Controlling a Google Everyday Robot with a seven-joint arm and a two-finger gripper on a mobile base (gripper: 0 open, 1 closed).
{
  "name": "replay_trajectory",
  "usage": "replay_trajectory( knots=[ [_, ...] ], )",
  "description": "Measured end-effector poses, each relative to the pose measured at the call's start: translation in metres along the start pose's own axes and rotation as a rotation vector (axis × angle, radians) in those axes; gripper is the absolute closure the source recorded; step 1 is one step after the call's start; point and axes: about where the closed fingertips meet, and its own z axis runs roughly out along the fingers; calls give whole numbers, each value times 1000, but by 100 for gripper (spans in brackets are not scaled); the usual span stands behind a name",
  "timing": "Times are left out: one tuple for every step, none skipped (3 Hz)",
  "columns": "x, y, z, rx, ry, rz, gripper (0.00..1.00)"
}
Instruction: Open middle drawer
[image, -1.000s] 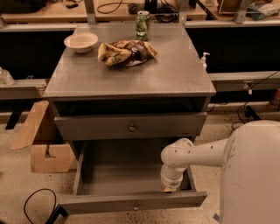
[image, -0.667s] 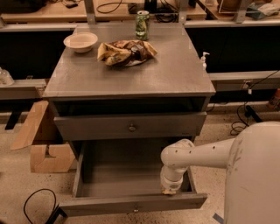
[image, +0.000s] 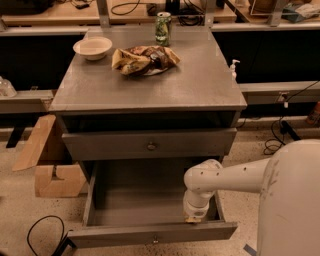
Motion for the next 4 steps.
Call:
replay_trajectory(
  knots=[
    [0, -1, 0, 0, 0, 0, 100],
    [0, -2, 0, 0, 0, 0, 82],
    [0, -2, 0, 0, 0, 0, 59],
    [0, -2, 0, -1, 0, 0, 28]
  ],
)
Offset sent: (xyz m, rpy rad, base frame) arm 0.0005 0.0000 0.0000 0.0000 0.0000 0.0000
